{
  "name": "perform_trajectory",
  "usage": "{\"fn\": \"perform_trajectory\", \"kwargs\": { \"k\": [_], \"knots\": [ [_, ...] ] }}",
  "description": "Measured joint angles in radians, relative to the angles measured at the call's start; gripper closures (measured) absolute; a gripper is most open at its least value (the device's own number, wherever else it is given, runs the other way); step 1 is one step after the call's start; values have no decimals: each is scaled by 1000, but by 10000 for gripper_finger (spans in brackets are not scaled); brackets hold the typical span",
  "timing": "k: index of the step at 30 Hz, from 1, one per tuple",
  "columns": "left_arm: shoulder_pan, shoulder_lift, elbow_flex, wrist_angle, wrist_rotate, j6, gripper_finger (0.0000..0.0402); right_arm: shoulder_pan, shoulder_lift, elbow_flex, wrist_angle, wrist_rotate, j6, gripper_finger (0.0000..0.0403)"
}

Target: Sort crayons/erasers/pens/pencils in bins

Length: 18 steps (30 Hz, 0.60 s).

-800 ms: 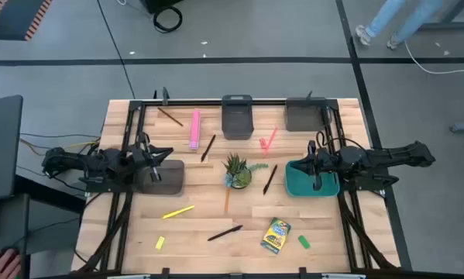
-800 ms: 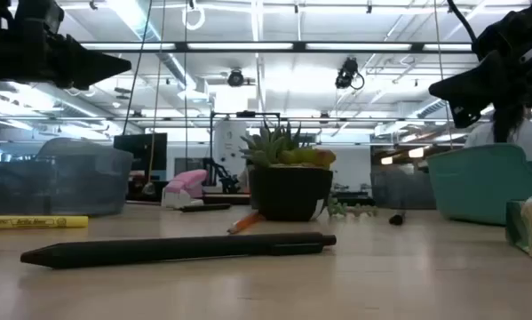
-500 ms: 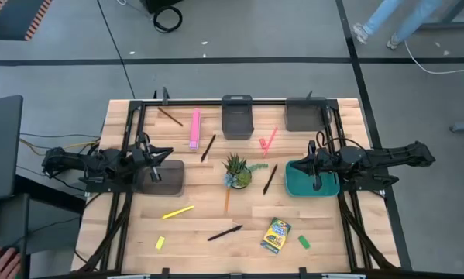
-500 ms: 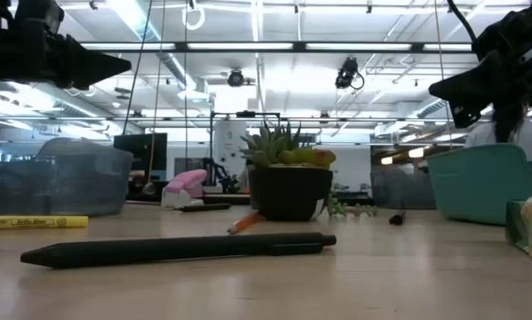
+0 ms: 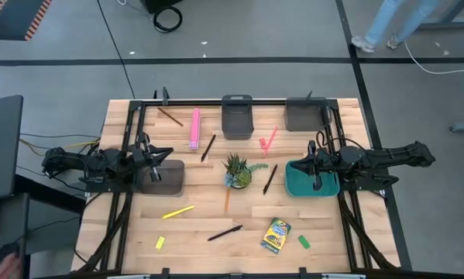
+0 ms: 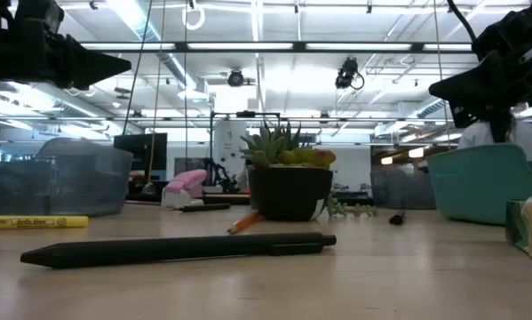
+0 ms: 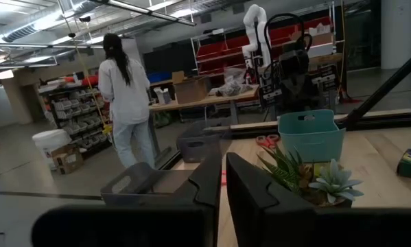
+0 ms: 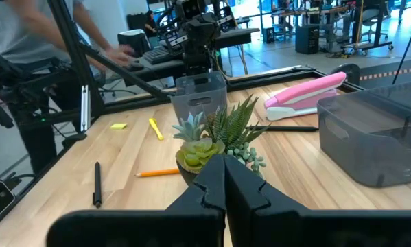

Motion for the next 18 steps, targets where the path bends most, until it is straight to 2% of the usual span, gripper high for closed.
{"fn": "perform_trajectory", "kwargs": {
  "k": [18],
  "knots": [
    [0, 0, 0, 0, 0, 0, 368, 0, 0, 0, 0, 0, 0, 397]
  ]
}}
